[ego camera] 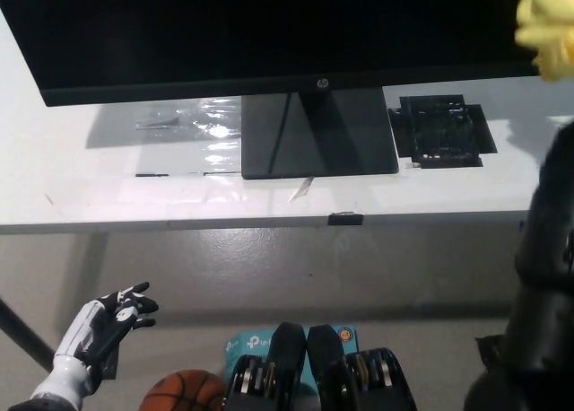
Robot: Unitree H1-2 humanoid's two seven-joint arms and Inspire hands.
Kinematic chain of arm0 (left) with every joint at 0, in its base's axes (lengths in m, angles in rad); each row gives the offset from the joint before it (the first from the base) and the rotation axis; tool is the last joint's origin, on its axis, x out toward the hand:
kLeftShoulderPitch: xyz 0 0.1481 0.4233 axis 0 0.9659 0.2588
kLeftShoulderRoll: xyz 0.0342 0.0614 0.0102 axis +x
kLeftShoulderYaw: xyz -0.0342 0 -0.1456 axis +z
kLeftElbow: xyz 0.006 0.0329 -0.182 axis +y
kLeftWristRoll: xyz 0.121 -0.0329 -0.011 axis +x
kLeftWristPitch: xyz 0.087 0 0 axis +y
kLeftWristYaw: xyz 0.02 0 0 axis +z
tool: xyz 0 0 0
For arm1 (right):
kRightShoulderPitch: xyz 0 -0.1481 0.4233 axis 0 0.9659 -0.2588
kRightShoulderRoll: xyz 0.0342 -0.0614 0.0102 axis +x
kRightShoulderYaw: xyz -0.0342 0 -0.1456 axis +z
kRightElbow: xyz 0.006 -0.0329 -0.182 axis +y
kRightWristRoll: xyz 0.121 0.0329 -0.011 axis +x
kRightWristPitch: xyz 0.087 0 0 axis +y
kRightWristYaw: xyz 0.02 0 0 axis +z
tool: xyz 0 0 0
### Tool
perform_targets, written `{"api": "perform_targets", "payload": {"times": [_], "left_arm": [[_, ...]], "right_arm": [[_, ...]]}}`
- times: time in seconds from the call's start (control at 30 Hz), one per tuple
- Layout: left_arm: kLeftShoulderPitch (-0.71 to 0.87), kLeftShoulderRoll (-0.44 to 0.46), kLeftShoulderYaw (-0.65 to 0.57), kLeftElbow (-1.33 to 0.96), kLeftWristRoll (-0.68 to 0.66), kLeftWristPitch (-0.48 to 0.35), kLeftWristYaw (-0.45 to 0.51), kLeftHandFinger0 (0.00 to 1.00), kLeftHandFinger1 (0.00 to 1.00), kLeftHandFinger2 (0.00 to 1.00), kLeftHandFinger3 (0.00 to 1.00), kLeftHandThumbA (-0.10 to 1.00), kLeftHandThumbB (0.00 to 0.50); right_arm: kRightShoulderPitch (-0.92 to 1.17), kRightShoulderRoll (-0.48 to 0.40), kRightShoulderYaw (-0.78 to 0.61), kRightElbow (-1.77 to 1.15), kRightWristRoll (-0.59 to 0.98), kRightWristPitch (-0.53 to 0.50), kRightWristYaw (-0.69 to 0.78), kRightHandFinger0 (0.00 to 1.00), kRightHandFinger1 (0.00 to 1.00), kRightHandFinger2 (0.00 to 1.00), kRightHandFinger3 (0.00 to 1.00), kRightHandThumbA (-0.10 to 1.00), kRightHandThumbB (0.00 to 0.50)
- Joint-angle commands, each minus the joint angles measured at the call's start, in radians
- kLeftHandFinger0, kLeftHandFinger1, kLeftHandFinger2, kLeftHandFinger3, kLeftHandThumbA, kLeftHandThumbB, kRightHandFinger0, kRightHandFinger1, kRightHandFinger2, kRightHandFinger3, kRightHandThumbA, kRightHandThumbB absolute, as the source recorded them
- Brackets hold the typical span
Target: The robot uses its right hand to pick up the cloth kept in the middle of the desk and use it to wipe the monitor in the middle of the desk by swiping its screen twice
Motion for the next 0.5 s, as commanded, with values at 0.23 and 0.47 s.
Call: {"api": "perform_targets", "payload": {"times": [0.23, 0.47], "left_arm": [[0.004, 0.019, 0.001, -0.014, -0.009, -0.034, -0.033, 0.74, 0.72, 0.86, 1.0, 0.36, 0.025], [0.006, 0.016, -0.007, -0.023, -0.006, -0.026, -0.037, 0.73, 0.73, 0.88, 1.0, 0.35, 0.014]], "right_arm": [[-0.205, 0.056, 0.13, 0.074, -0.025, -0.111, -0.051, 0.0, 0.0, 0.09, 0.02, -0.1, 0.209], [-0.253, 0.079, 0.162, 0.176, -0.037, -0.193, -0.074, 0.0, 0.0, 0.1, 0.02, -0.1, 0.174]]}}
